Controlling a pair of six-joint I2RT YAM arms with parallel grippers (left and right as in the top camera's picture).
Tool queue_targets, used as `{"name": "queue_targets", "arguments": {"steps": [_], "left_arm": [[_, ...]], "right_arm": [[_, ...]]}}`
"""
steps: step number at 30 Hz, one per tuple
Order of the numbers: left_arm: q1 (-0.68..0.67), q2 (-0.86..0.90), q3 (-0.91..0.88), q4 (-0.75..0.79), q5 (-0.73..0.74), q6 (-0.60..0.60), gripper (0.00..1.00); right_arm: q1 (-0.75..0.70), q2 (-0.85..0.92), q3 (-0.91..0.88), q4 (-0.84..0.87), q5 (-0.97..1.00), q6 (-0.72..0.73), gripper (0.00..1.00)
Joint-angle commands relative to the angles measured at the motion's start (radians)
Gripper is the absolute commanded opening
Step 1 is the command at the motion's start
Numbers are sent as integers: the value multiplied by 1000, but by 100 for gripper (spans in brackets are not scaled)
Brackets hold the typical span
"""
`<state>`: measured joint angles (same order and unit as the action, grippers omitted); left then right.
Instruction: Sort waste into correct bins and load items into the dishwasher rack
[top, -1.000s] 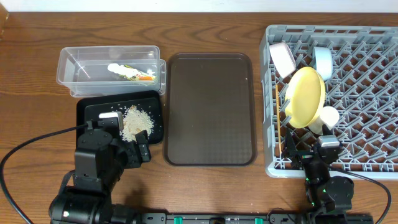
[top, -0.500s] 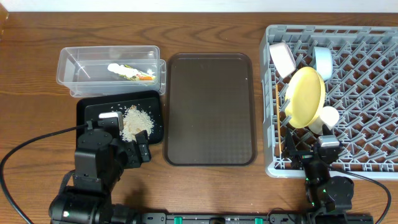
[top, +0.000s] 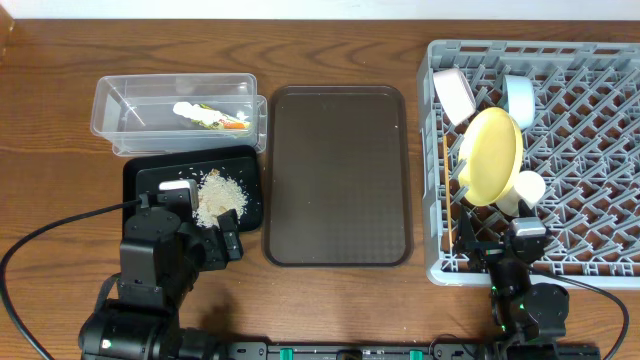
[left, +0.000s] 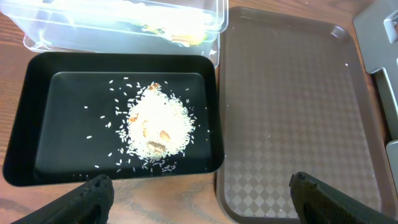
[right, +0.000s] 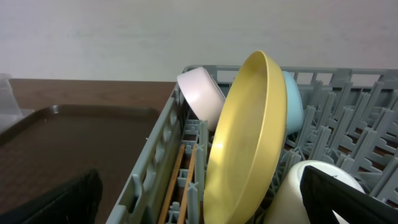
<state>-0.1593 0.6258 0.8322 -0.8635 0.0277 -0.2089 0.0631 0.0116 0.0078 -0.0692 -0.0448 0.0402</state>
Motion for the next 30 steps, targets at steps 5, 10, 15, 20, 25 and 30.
{"name": "queue_targets", "arguments": {"steps": [5, 10, 15, 20, 25, 30], "left_arm": [[-1, -30, -20, -20, 11, 6, 93], [26, -147, -164, 130, -10, 41, 93], [49, -301, -372, 319, -16, 41, 93], [65, -449, -556, 501, -17, 41, 93], [78, -570, -697, 658, -18, 42, 93], [78, -625, -799, 822, -20, 132, 93]], "right_arm": [[18, -7, -2, -2, 3, -12, 99], [18, -7, -2, -2, 3, -12, 99], [18, -7, -2, -2, 3, -12, 99], [18, -7, -2, -2, 3, -12, 99], [18, -7, -2, -2, 3, -12, 99], [18, -7, -2, -2, 3, -12, 99]]}}
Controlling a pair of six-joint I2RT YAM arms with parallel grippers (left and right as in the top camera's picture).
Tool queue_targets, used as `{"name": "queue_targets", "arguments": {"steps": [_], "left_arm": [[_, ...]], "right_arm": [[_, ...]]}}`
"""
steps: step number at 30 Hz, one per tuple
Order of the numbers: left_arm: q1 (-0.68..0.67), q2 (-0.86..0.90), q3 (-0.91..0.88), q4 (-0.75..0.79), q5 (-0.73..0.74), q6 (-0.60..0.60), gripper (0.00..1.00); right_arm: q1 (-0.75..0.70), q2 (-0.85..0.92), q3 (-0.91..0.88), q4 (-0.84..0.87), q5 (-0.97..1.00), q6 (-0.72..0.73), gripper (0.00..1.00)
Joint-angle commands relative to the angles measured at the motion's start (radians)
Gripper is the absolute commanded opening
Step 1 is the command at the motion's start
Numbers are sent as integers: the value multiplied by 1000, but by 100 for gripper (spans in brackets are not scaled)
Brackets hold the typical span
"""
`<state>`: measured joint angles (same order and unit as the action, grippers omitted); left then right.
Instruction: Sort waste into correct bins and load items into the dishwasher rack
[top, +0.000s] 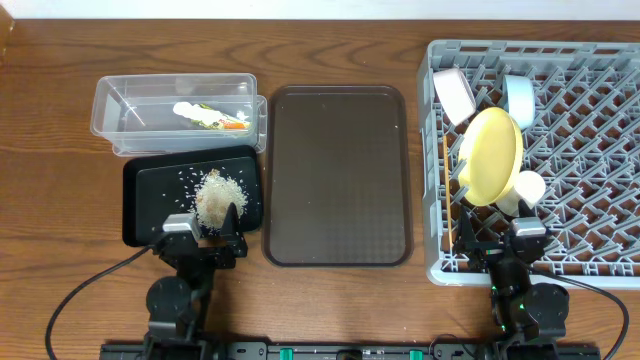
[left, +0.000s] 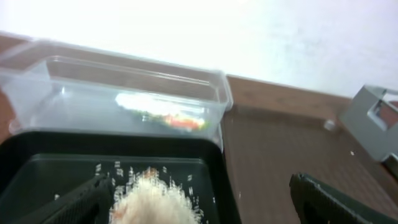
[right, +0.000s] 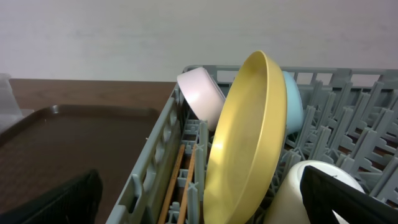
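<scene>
A black tray (top: 145, 195) holds a pile of rice (top: 215, 193), seen close up as rice (left: 152, 199) in the left wrist view. Behind it, a clear bin (top: 130, 105) contains food scraps (left: 165, 115). The grey dishwasher rack (top: 600, 150) carries a yellow plate (right: 249, 143), a pink bowl (right: 200, 96), a blue cup (top: 518, 98), a white cup (top: 529, 186) and chopsticks (right: 177, 177). My left gripper (top: 205, 238) stands open and empty at the black tray's near edge. My right gripper (top: 499, 240) stands open and empty at the rack's near left corner.
A bare brown serving tray (top: 337, 175) lies between the bins and the rack. Cables run from both arm bases along the table's front edge. The rack's right part has unfilled slots.
My left arm has drawn back from above the black tray to a low pose at the tray's near edge. Its camera now looks level across the bins. The right arm has not moved.
</scene>
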<state>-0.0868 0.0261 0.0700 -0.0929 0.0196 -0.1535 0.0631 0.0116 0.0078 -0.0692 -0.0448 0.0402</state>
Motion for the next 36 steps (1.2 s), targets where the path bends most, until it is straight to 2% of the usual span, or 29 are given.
{"name": "queue_targets", "arguments": {"steps": [1, 2, 7, 36], "left_arm": [[5, -25, -53, 83, -12, 104, 93], [5, -25, -67, 105, -12, 122, 93], [5, -24, -66, 20, -12, 142, 93], [5, -22, -66, 22, -11, 142, 93]], "right_arm": [[18, -7, -2, -2, 3, -12, 99], [18, -7, -2, -2, 3, -12, 99], [18, -7, -2, -2, 3, -12, 99], [18, -5, -2, -2, 3, -12, 99]]}}
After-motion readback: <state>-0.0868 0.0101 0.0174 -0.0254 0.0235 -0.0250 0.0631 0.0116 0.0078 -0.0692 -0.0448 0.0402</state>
